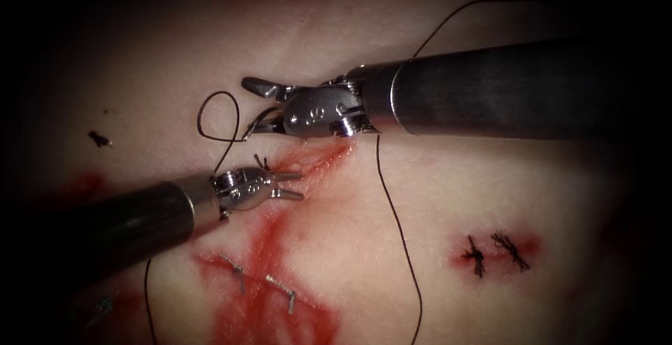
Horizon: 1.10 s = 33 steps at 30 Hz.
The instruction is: Wound Closure
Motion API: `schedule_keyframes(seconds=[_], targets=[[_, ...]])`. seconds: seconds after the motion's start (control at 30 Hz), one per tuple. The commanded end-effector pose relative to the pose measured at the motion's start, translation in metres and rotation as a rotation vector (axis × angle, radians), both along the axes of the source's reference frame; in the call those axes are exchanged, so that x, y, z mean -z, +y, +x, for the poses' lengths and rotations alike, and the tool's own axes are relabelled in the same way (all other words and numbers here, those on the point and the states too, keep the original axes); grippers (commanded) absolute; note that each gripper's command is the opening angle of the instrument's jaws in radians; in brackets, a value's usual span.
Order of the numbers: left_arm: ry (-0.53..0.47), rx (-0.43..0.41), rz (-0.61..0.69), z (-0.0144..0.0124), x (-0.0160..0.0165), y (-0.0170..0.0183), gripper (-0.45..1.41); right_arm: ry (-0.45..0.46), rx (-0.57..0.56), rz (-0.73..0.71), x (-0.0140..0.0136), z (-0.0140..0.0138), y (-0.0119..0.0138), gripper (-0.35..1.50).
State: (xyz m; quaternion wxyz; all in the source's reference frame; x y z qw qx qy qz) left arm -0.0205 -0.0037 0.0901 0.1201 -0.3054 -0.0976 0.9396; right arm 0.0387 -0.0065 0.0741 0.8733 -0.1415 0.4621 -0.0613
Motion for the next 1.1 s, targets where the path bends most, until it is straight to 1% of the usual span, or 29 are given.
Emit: schedule_keyframes(seconds=[0.03,0.23,0.33,0.4,0.47,0.53,0.67,0.7,0.8,0.93,1.1], targets=[[-0.001,-0.001,0.000,-0.0005,-0.0007,0.0001,0.36,0.009,0.032,0.014,-0.0003,0.0000,-0.0004,-0.35],[-0.001,-0.001,0.000,-0.0005,-0.0007,0.0001,0.36,0.031,0.059,0.032,-0.0003,-0.0012,-0.0008,-0.35],[-0.001,-0.001,0.000,-0.0005,-0.0007,0.0001,0.36,0.050,0.021,0.120,-0.0004,-0.0019,-0.0008,-0.35],[-0.001,-0.001,0.000,-0.0005,-0.0007,0.0001,0.36,0.120,-0.001,0.201,-0.0006,-0.0025,-0.0004,-0.35],[-0.001,-0.001,0.000,-0.0005,-0.0007,0.0001,0.36,0.197,-0.008,0.249,-0.0008,-0.0032,0.0003,-0.35],[-0.001,-0.001,0.000,-0.0005,-0.0007,0.0001,0.36,0.255,-0.019,0.275,-0.0011,-0.0038,0.0009,-0.35],[-0.001,-0.001,0.000,-0.0005,-0.0007,0.0001,0.36,0.415,-0.099,0.430,-0.0024,-0.0049,0.0016,-0.35],[-0.002,-0.002,0.000,-0.0005,-0.0007,0.0001,0.36,0.439,-0.109,0.455,-0.0027,-0.0050,0.0017,-0.35],[-0.002,-0.002,0.000,-0.0005,-0.0007,0.0001,0.36,0.496,-0.133,0.543,-0.0039,-0.0051,0.0016,-0.35],[-0.003,-0.003,0.000,-0.0004,-0.0006,0.0001,0.36,0.552,-0.159,0.693,-0.0055,-0.0047,0.0004,-0.35],[-0.006,-0.007,0.003,0.0000,-0.0004,0.0002,0.36,0.564,-0.206,0.934,-0.0065,-0.0044,-0.0006,-0.35]])
